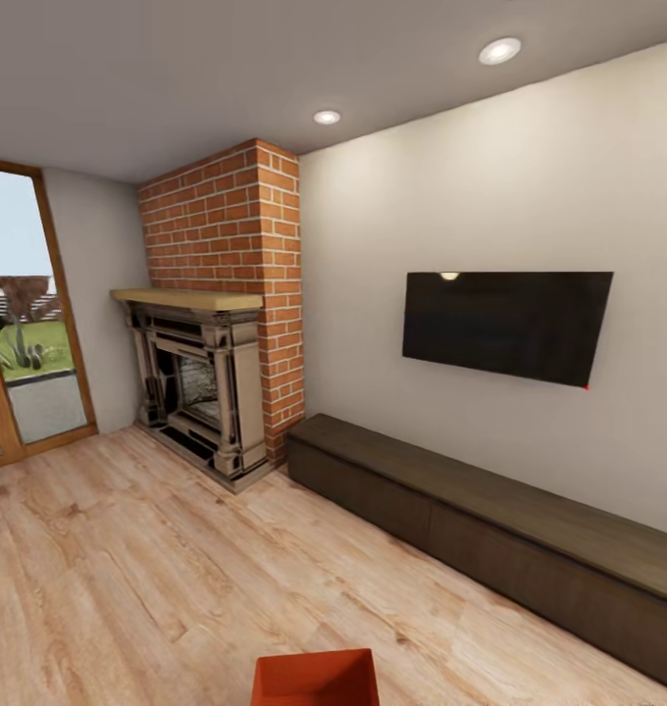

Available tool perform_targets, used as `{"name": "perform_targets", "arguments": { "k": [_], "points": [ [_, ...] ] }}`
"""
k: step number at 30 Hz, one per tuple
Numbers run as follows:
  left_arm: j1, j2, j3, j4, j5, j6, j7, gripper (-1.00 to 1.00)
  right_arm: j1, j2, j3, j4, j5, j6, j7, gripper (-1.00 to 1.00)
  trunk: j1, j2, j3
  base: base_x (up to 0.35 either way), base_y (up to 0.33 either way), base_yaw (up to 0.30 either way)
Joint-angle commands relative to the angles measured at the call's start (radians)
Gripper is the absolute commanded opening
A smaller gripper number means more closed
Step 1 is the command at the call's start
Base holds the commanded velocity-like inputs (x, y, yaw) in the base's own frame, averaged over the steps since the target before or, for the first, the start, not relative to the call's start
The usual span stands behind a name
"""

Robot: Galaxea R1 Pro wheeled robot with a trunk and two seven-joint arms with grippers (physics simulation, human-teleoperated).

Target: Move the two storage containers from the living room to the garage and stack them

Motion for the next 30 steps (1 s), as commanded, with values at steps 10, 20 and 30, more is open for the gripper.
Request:
{"name": "perform_targets", "arguments": {
  "k": [10, 20, 30],
  "points": [
    [0.0, -0.001, -0.009, 0.0, 0.008, -0.001, 0.005, 1.0, -0.001, -0.001, 0.01, 0.003, 0.013, -0.003, -0.002, 1.0, 0.0, -0.001, -0.002, 0.0, 0.109, -0.008],
    [0.0, -0.001, -0.009, 0.0, 0.031, -0.002, 0.006, 1.0, -0.001, -0.001, 0.01, 0.003, 0.013, -0.004, -0.002, 1.0, 0.0, -0.001, -0.002, 0.0, 0.108, 0.0],
    [0.0, -0.001, -0.009, 0.0, 0.038, -0.002, 0.008, 1.0, -0.001, 0.0, 0.01, 0.003, 0.013, -0.004, -0.002, 1.0, 0.0, -0.001, -0.002, 0.0, 0.014, 0.0]
  ]
}}
